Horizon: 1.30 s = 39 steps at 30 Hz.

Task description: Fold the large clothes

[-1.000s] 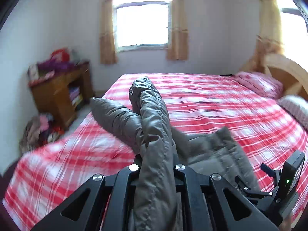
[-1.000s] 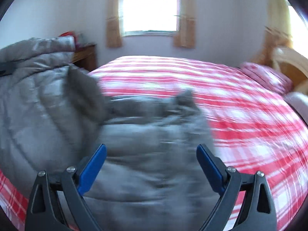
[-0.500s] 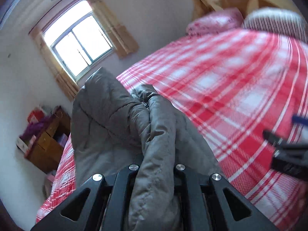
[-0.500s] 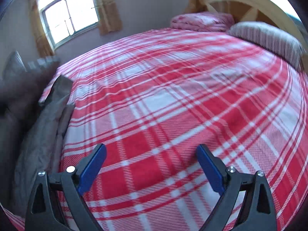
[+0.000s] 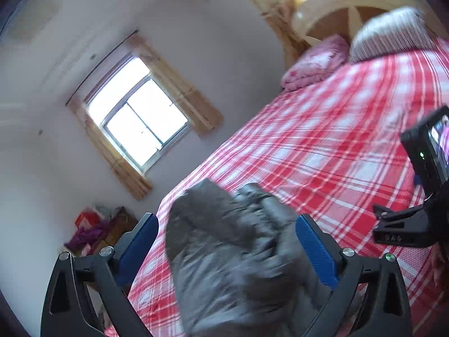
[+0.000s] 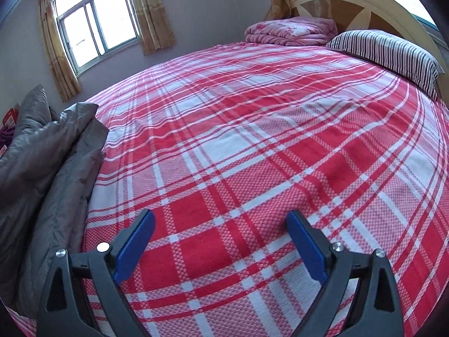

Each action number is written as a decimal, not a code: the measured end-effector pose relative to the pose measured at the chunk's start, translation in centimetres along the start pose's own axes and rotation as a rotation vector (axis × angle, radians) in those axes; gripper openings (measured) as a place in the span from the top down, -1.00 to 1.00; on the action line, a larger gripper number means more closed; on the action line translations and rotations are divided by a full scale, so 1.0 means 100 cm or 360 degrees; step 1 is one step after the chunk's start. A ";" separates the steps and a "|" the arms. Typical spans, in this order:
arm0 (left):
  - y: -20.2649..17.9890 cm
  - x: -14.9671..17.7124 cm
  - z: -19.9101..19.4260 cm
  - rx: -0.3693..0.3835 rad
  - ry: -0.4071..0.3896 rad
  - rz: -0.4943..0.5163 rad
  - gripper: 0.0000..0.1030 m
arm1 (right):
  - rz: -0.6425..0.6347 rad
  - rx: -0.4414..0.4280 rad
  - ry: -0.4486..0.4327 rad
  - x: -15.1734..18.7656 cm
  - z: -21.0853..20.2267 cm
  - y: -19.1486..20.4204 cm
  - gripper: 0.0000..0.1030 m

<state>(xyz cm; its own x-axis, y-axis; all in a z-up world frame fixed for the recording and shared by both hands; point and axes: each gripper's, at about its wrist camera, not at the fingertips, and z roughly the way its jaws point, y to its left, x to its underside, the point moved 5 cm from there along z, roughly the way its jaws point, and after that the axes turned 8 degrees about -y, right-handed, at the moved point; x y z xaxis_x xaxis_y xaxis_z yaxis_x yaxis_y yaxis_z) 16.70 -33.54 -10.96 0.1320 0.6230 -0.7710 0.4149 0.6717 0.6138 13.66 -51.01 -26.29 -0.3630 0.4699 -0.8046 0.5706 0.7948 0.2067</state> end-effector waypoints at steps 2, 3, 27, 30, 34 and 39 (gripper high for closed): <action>0.036 0.011 0.010 -0.0072 0.0110 -0.0151 -0.91 | -0.0008 0.0008 0.0015 -0.004 -0.001 0.000 -0.77; 0.062 0.025 0.021 -0.0137 0.0207 -0.0274 -0.91 | -0.0051 0.0033 0.0013 -0.009 -0.004 0.003 -0.60; 0.186 0.166 0.194 -0.0595 0.0920 -0.0960 -0.92 | -0.0632 -0.0239 -0.0058 -0.085 0.019 0.273 -0.04; 0.156 0.142 0.201 -0.0533 0.0851 -0.0836 -0.92 | -0.0495 -0.0218 0.0005 -0.076 0.029 0.227 -0.05; 0.112 0.116 0.211 -0.0452 0.0794 -0.0620 -0.92 | -0.0351 -0.0200 0.0024 -0.063 0.039 0.187 -0.05; 0.082 0.122 0.224 -0.0495 0.0815 -0.0460 -0.92 | -0.0154 -0.0272 0.0032 -0.049 0.049 0.157 -0.05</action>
<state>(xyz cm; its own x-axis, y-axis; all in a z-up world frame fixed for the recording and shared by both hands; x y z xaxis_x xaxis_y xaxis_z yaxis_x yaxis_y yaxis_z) 41.91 -29.43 -19.16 -0.4219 0.4608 -0.7808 0.0800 0.8768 0.4742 27.97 -42.69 -21.83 -0.4258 0.3945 -0.8142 0.3996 0.8894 0.2220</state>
